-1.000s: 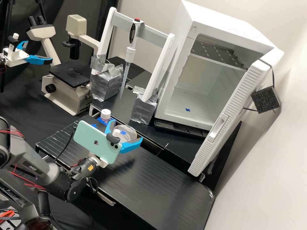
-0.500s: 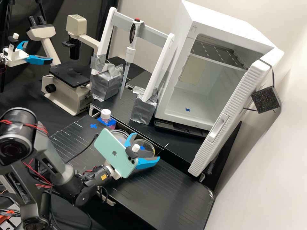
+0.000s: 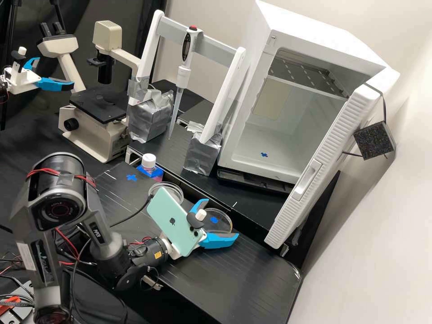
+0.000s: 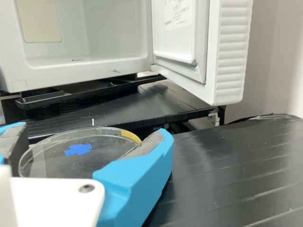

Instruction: Open the lid

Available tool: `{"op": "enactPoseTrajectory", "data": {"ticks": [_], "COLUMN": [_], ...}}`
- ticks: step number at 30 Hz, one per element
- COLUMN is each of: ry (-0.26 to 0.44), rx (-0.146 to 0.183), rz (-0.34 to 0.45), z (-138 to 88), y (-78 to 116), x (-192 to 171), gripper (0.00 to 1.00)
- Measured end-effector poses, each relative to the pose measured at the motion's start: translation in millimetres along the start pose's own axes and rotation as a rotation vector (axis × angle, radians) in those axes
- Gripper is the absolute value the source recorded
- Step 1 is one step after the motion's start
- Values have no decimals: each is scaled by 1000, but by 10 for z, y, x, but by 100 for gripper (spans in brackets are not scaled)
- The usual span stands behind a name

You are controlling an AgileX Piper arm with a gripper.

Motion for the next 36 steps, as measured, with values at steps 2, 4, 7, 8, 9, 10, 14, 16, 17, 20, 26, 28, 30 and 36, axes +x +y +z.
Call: {"op": "enactPoseTrajectory", "data": {"ticks": [2,4,7,8,9,10,14,16,17,20,26,28,30,36], "ry": [3,7,8,9,10,10,13,14,15,17,39,49,68,223], "rx": [2,6,8,9,10,10,10,10,10,10,6,13,18,13], "rz": [1,8,11,11,11,11,10,9,8,6,7,3,0,55], "z": [-2,-1,-6,-9,-11,-12,-17,-19,-20,-23,-79,-113,-171,-510], "y": [-5,-3,-4,-7,-9,-10,-13,-15,-17,-21,-19,-9,9,61], "x": [4,7,10,12,13,13,15,15,16,17,-37,-84,-138,-390], "gripper": [0,0,100,100,100,100,100,100,100,100,100,100,100,100]}}
